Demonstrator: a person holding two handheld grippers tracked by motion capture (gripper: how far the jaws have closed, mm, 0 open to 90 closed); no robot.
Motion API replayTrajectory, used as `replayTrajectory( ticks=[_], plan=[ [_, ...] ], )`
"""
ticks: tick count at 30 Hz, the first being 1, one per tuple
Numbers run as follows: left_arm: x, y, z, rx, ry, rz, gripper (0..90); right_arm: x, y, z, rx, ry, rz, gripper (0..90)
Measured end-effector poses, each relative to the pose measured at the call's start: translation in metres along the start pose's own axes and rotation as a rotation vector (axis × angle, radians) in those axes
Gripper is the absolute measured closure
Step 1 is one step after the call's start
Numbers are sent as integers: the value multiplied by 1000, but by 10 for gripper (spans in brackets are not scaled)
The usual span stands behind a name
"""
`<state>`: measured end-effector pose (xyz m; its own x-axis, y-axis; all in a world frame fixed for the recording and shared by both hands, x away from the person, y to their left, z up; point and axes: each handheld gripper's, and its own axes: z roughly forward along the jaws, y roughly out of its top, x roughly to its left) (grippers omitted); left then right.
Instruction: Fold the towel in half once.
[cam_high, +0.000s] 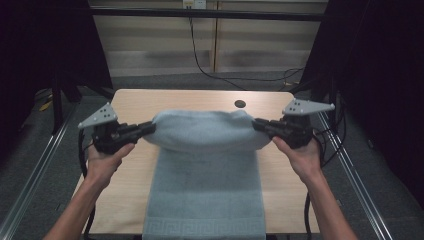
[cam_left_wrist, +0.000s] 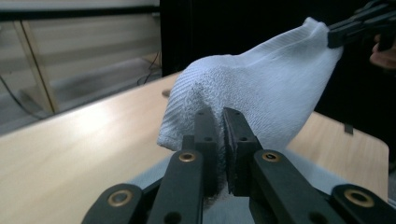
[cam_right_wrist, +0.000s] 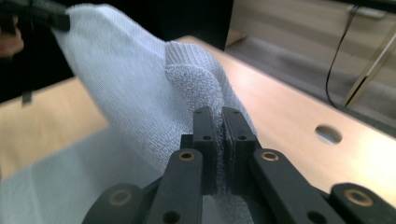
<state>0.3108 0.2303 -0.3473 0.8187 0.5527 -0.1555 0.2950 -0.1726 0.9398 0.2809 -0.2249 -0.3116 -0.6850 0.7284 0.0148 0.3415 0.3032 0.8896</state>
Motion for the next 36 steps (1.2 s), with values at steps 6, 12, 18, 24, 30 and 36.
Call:
replayTrajectory(
  ticks=[6,12,18,24,30,36],
  plan=[
    [-8,-57,2,119,-42,-45,847,24,-60,10,96,71,26,852],
    [-25,-108,-7,178,-95,-109,837,49,-122,14,161,139,69,840],
    [-48,-143,-21,242,-150,-130,810,71,-158,1,184,201,101,767],
    [-73,-156,-44,229,-203,-151,771,87,-184,-16,223,246,115,645],
    [-66,-139,-36,201,-205,-133,673,75,-172,-18,169,186,133,568],
    [-17,-110,-1,209,-168,-135,629,39,-157,18,162,147,146,532]
  ],
)
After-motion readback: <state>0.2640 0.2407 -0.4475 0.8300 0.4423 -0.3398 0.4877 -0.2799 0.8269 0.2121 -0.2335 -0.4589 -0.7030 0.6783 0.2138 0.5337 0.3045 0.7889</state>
